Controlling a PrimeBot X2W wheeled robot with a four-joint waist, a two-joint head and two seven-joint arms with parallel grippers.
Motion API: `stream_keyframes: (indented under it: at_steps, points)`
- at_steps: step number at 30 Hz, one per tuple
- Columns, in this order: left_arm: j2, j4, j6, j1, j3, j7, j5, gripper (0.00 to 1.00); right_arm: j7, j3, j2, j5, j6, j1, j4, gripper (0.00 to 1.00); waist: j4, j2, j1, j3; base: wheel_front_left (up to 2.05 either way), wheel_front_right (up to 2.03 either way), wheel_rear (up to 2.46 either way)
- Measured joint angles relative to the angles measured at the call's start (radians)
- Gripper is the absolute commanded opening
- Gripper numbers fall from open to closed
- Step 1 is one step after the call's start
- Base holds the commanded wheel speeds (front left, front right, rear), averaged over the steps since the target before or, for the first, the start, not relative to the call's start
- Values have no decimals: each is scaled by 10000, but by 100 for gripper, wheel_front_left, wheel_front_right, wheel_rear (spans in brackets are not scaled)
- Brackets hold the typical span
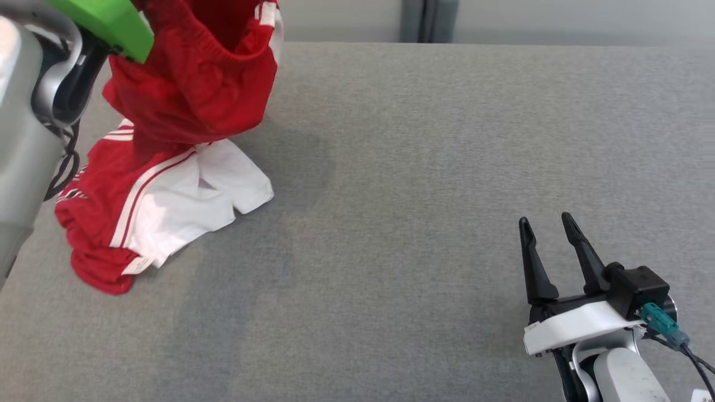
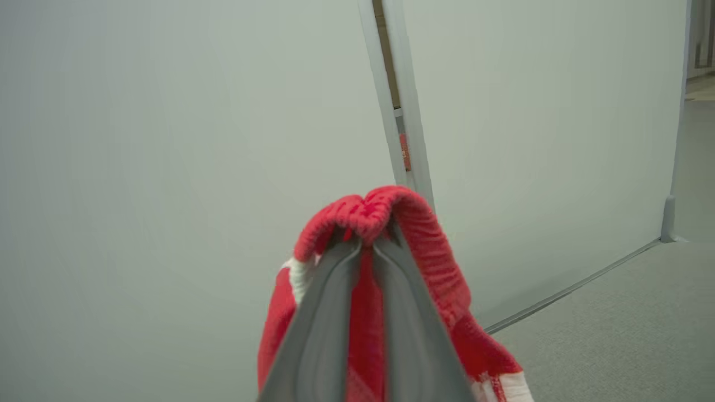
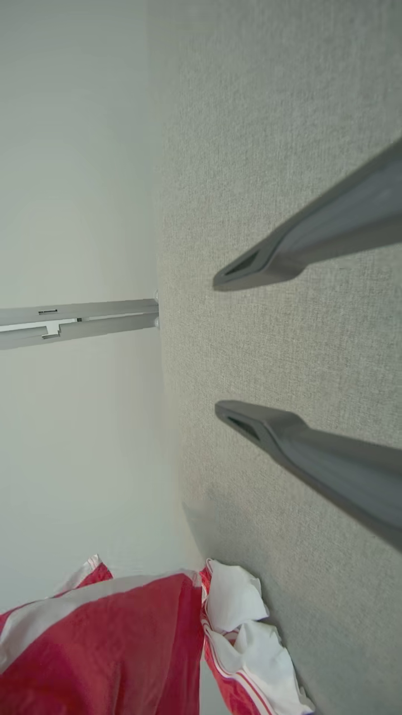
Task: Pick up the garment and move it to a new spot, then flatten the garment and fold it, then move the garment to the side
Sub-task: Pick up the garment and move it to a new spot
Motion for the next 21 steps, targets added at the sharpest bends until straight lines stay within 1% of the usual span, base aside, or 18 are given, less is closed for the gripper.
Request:
stream_keyframes:
  at_steps: [3, 10, 15, 17, 21]
  points:
    - [-232, -267, 0, -191, -176, 102, -192, 0, 0, 40, 8, 360, -2, 81, 12, 100, -551, 0, 0, -210, 0, 0, 0]
    - [-1137, -813, 0, -258, -809, 119, -619, 0, 0, 13, 13, 654, -2, 307, -2, 100, -1973, 0, 0, -544, 0, 0, 0]
    - [-1643, -711, 0, -226, -1277, 6, -640, 0, 0, -81, 10, 755, -2, 315, -35, 100, -2848, 1, 0, -700, 0, 0, 0]
    - [-1789, -548, 0, 0, -1413, -117, -750, 0, 2, -58, 15, 826, -2, 312, -54, 100, -3108, 0, 0, -737, 0, 0, 0]
    - [-2142, 2, 0, 1159, -1599, -422, -1193, 0, 0, -65, 12, 934, -2, 304, -134, 100, -3485, 1, 0, -725, 0, 0, 0]
